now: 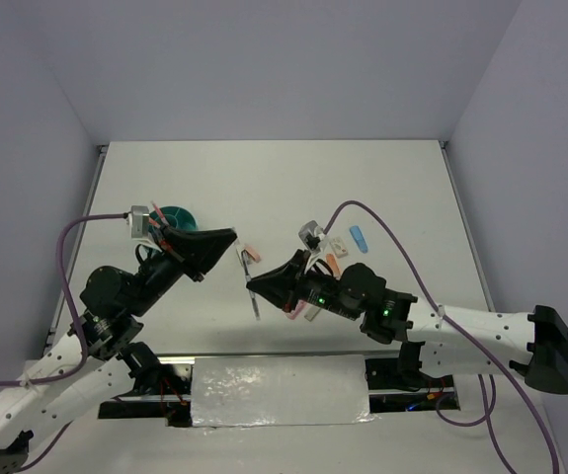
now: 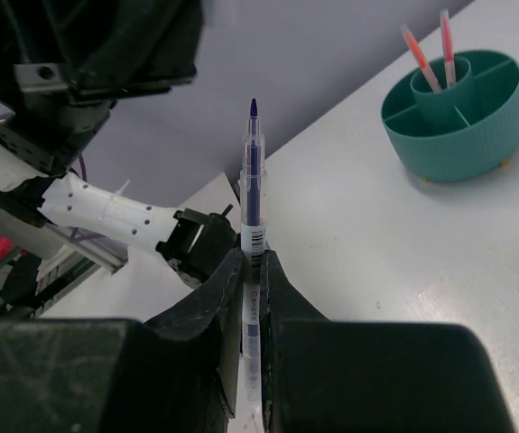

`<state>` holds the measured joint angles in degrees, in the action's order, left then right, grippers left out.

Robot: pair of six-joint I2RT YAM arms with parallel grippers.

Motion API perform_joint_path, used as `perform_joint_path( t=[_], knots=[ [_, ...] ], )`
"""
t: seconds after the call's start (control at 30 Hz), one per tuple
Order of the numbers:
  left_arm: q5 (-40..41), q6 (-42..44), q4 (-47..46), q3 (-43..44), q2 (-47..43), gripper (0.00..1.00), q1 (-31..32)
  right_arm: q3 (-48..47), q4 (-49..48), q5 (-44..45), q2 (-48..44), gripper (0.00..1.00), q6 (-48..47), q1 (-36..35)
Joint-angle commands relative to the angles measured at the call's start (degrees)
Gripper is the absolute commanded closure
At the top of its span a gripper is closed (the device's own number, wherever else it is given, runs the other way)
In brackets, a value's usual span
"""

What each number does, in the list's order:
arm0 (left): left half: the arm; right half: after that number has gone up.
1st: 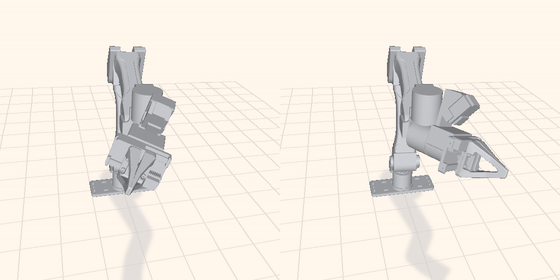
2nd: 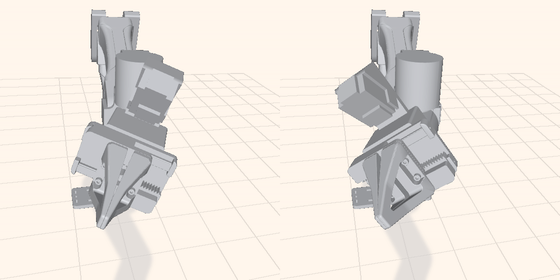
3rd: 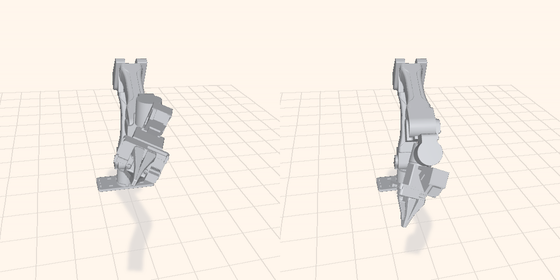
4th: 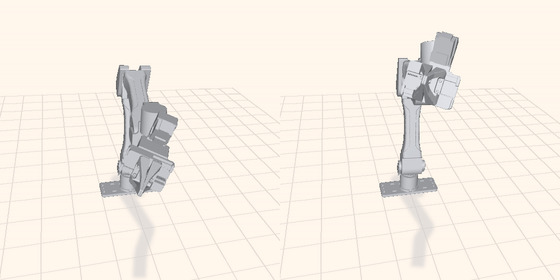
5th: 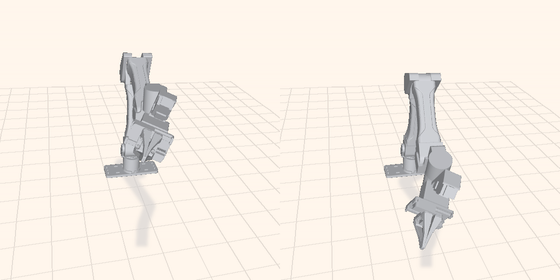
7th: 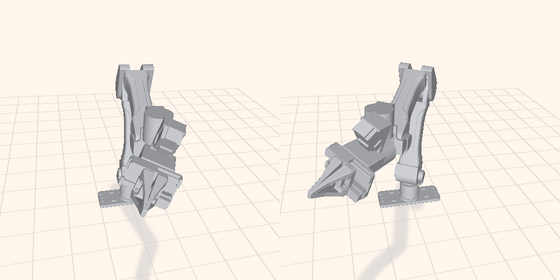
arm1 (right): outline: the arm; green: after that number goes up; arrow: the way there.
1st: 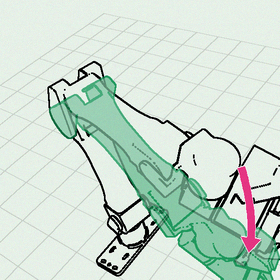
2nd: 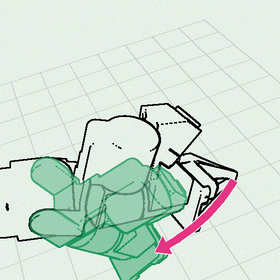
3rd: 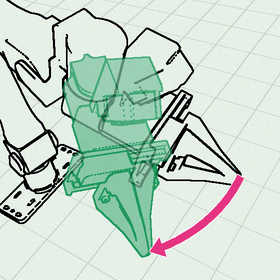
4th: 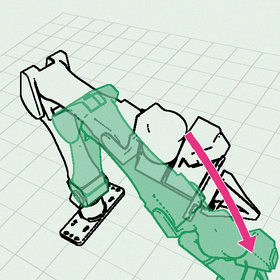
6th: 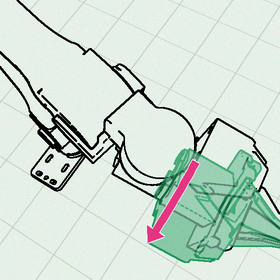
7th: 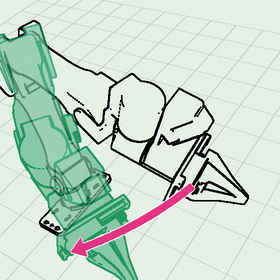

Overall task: Sort the stationery into containers
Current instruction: Close the pen cap on the pen.

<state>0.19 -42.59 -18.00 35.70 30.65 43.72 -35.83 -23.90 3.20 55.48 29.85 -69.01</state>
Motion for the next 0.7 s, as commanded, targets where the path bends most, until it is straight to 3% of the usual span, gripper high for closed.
perform_joint_path(
  t=[0.0,0.67],
  knots=[
    [2.1,-4.07,-1.43,-0.37,0.37,1.0,-0.22,-3.28,-0.71,2.69,-0.99,1.0,-4.27,-0.95],
    [0.69,-5.93,-2.65,-0.63,2.57,1.0,-0.22,-3.45,1.31,6.99,-2.05,1.0,-4.18,-1.12]
  ],
)
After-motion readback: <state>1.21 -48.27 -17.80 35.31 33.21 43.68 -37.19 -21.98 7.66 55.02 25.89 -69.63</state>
